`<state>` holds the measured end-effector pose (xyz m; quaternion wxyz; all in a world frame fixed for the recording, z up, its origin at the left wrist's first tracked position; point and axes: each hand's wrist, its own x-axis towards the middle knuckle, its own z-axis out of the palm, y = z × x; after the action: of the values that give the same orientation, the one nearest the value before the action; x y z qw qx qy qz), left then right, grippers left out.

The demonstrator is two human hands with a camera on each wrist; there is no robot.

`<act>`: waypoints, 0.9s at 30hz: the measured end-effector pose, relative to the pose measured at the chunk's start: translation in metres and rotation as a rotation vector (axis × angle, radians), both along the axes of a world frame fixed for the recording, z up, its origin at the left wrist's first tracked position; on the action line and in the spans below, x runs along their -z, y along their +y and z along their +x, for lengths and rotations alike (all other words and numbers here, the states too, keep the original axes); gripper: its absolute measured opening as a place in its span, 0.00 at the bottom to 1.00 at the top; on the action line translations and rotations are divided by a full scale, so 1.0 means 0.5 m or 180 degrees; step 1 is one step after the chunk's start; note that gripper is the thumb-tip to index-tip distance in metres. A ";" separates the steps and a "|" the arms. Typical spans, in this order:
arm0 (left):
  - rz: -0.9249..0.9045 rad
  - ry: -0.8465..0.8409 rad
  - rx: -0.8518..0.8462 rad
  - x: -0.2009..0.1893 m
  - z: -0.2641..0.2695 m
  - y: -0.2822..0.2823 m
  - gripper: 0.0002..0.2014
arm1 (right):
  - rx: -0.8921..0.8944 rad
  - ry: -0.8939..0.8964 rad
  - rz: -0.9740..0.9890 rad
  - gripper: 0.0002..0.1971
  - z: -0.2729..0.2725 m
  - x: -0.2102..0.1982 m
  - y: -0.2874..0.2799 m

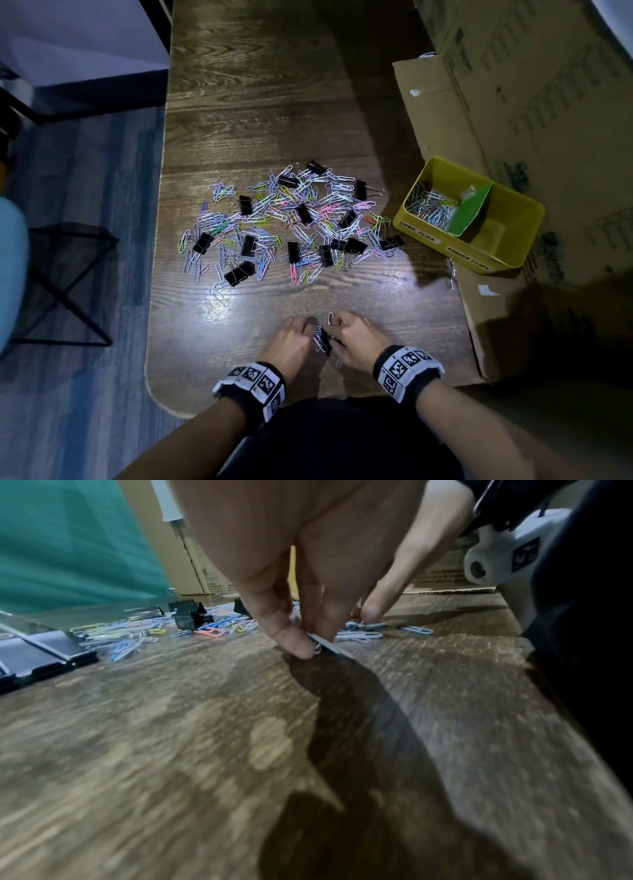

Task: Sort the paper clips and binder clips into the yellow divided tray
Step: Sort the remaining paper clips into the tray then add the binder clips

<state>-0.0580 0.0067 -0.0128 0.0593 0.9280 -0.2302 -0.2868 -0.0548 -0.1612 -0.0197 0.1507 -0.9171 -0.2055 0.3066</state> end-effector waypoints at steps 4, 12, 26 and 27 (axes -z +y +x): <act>-0.0316 -0.0088 -0.0219 -0.006 0.005 -0.007 0.16 | 0.0306 -0.0038 0.0034 0.19 -0.003 -0.007 0.020; -0.0115 -0.0390 -0.0333 -0.001 0.001 -0.035 0.16 | 0.0523 0.0025 0.0180 0.16 0.005 0.000 0.022; 0.0125 0.0219 -0.0360 0.012 0.038 -0.049 0.17 | -0.0402 0.0108 -0.0327 0.14 0.037 -0.028 0.016; 0.0197 0.0207 -0.0239 0.011 0.041 -0.052 0.17 | -0.0427 0.0077 -0.0367 0.14 0.037 -0.029 0.016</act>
<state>-0.0373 -0.0194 -0.0182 0.0487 0.9276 -0.1842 -0.3214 -0.0365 -0.1530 -0.0052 0.0793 -0.9046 -0.2467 0.3384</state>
